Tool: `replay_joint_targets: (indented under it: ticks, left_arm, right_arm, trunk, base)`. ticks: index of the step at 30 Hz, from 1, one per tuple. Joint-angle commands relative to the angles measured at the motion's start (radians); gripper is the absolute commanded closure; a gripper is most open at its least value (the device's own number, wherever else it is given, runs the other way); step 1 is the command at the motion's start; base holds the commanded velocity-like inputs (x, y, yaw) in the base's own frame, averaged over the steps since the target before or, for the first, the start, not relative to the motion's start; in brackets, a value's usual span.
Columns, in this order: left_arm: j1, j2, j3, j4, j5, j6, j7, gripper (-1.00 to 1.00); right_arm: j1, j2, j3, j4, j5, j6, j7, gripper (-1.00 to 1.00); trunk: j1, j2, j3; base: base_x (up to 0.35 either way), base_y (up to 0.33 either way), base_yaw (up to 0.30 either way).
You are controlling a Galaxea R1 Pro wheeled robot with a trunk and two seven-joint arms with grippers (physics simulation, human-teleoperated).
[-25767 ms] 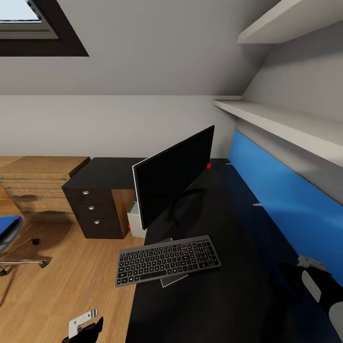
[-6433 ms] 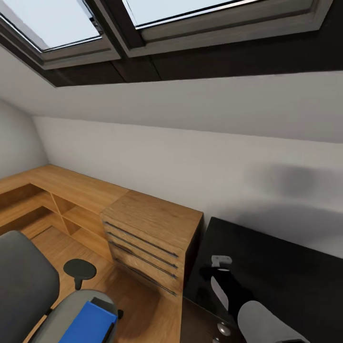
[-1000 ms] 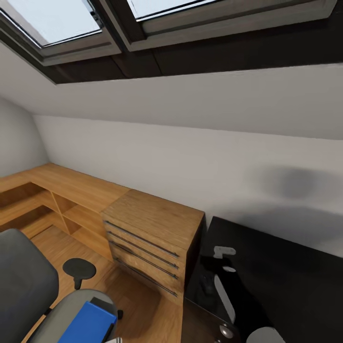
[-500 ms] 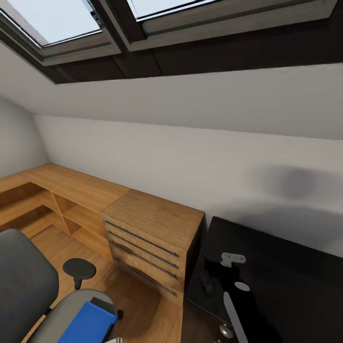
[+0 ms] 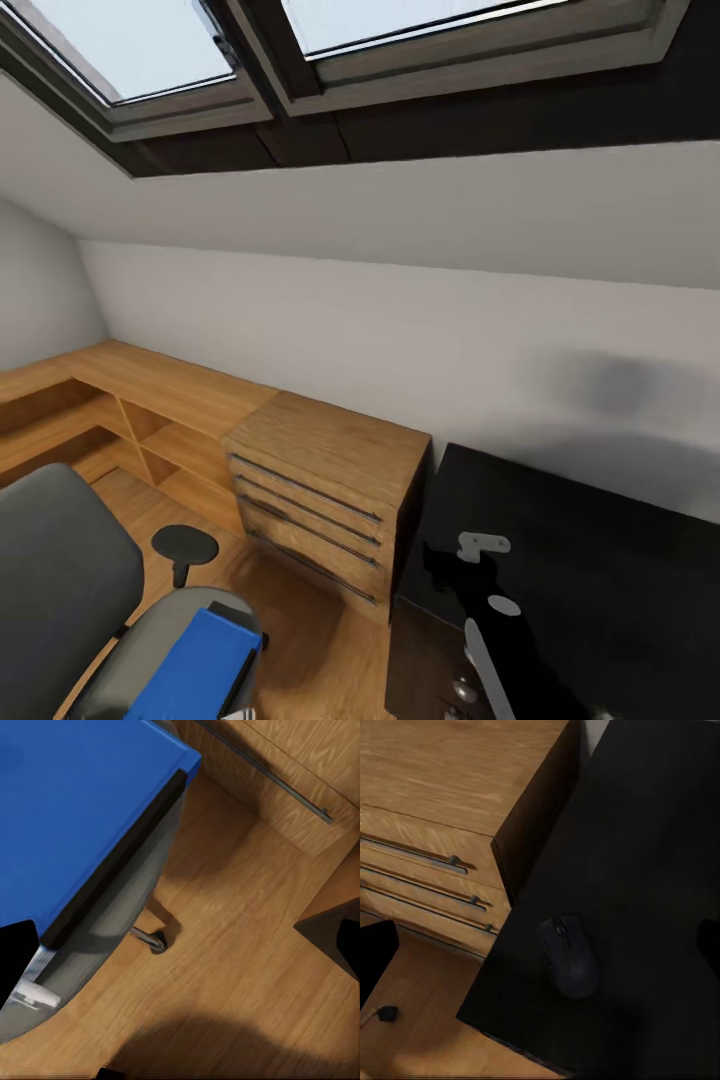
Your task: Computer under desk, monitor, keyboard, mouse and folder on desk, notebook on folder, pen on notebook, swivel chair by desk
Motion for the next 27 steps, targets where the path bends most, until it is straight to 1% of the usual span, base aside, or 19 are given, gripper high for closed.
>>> replay_joint_targets:
  ticks: [1, 7, 18, 24, 27]
  left_arm:
    - [-0.001, 0.001, -0.008, 0.000, 0.007, -0.005, 0.008, -1.00]
    - [-0.001, 0.001, -0.008, 0.000, 0.007, -0.005, 0.008, -1.00]
    - [-0.001, 0.001, -0.008, 0.000, 0.007, -0.005, 0.008, -1.00]
    - [-0.001, 0.001, -0.009, 0.000, 0.007, -0.005, 0.008, -1.00]
    - [-0.001, 0.000, -0.011, 0.000, 0.007, -0.004, 0.008, -1.00]
  right_arm:
    - [-0.001, 0.000, 0.002, -0.001, -0.010, 0.003, -0.009, -1.00]
    - [-0.001, 0.000, 0.002, 0.001, -0.011, 0.003, -0.008, -1.00]
    - [-0.001, 0.000, 0.003, 0.004, -0.011, 0.002, -0.007, -1.00]
    - [-0.001, 0.001, 0.004, 0.006, -0.009, 0.002, -0.006, -1.00]
    - [-0.001, 0.001, 0.005, 0.027, -0.009, 0.001, -0.006, -1.00]
  trunk:
    - [0.000, -0.002, -0.002]
    - [0.000, -0.002, -0.002]
    - [0.000, -0.002, -0.002]
    - [0.000, -0.002, -0.002]
    - [0.000, -0.002, -0.002]
  base:
    - [-0.300, 0.171, -0.163]
    - [-0.297, 0.188, -0.225]
    - [-0.295, 0.190, -0.267]
    - [-0.320, 0.069, -0.288]
    - [-0.329, -0.003, -0.294]
